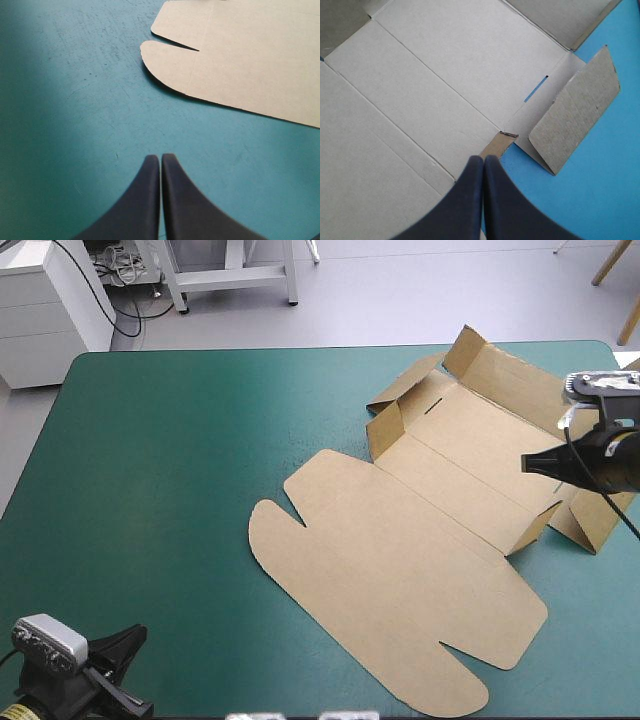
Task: Fold the box
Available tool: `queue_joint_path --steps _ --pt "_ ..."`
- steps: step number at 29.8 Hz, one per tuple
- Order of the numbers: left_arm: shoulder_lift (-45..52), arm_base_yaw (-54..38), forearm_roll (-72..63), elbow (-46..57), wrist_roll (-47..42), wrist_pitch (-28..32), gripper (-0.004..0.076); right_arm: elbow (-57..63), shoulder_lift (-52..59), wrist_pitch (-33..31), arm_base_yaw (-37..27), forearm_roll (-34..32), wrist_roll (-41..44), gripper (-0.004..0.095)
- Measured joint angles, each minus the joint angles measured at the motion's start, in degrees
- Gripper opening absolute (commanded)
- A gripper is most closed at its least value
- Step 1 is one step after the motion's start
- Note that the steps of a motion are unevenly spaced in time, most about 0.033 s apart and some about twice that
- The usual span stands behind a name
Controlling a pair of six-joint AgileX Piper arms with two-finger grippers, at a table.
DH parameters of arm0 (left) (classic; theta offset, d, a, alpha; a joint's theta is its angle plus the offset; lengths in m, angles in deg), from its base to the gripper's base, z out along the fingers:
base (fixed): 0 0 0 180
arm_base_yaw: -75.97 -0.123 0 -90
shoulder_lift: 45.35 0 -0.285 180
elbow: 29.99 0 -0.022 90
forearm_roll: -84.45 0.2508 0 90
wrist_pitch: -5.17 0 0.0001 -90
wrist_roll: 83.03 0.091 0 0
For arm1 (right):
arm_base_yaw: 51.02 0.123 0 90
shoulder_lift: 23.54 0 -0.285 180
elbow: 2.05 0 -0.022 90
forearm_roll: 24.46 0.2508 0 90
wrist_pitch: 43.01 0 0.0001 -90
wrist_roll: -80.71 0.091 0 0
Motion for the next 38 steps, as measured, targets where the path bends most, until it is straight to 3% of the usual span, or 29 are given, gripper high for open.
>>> queue_joint_path --steps 7,12,16,20,22,32,38 --pt "0.0 0.0 0.0 0.0 0.0 0.0 -0.0008 7.33 5.22 -0.52 -6.26 2.84 -0.05 -0.0021" --pt "0.0 0.0 0.0 0.0 0.0 0.0 -0.0008 8.33 5.53 -0.52 -6.99 5.69 -0.05 0.0019" --pt "0.0 0.0 0.0 0.0 0.0 0.0 -0.0008 8.33 5.58 -0.52 -7.04 6.68 -0.05 0.022" --pt "0.0 0.0 0.0 0.0 0.0 0.0 -0.0008 8.33 5.58 -0.52 -7.05 8.55 -0.05 0.0542" --pt "0.0 0.0 0.0 0.0 0.0 0.0 -0.0008 8.33 5.58 -0.52 -7.05 8.98 -0.05 0.0609" --pt "0.0 0.0 0.0 0.0 0.0 0.0 -0.0008 8.33 5.58 -0.45 -7.05 8.92 1.35 0.0603" --pt "0.0 0.0 0.0 0.0 0.0 0.0 -0.0008 8.33 5.58 -0.33 -7.05 6.72 10.84 0.0604"
